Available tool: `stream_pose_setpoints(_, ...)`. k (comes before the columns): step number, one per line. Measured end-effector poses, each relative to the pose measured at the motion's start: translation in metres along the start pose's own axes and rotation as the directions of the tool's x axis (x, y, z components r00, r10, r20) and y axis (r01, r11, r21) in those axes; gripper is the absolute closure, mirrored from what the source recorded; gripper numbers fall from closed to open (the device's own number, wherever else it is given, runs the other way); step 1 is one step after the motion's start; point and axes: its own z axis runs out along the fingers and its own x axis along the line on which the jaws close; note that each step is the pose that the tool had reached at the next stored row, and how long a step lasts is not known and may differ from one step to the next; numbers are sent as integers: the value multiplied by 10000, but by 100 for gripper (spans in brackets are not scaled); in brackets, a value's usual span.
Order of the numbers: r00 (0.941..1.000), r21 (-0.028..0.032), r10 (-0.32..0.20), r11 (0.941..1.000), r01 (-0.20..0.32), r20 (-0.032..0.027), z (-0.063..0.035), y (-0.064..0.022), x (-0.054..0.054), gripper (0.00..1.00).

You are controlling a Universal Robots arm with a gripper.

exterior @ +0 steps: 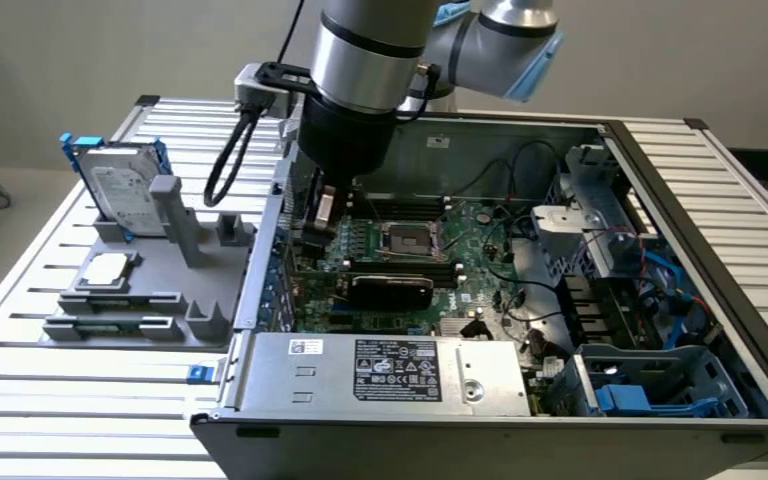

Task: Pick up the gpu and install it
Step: 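Insert the gpu into the slot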

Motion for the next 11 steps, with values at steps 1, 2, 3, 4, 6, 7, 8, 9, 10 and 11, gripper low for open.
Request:
stream_pose_setpoints(1,10000,-1,0,10000,0,0,-28,-34,-1,89)
stream_pose_setpoints(2,10000,-4,0,10000,0,-1,-60,-64,0,89)
stream_pose_setpoints(3,10000,-5,0,10000,0,1,-100,-92,1,89)
stream_pose_setpoints(4,10000,-7,0,10000,0,-2,-156,-117,3,89)
stream_pose_setpoints(6,10000,-7,-1,10000,1,0,-257,-157,8,89)
stream_pose_setpoints(7,10000,-8,-1,10000,1,-1,-308,-172,11,89)
stream_pose_setpoints(8,10000,-7,-2,10000,2,2,-357,-185,14,89)
stream_pose_setpoints(9,10000,-7,-7,10000,7,-2,-394,-193,16,89)
stream_pose_setpoints(10,10000,6,-16,10000,16,0,-411,-197,17,89)
stream_pose_setpoints(11,10000,59,-23,10000,23,1,-419,-197,18,89)
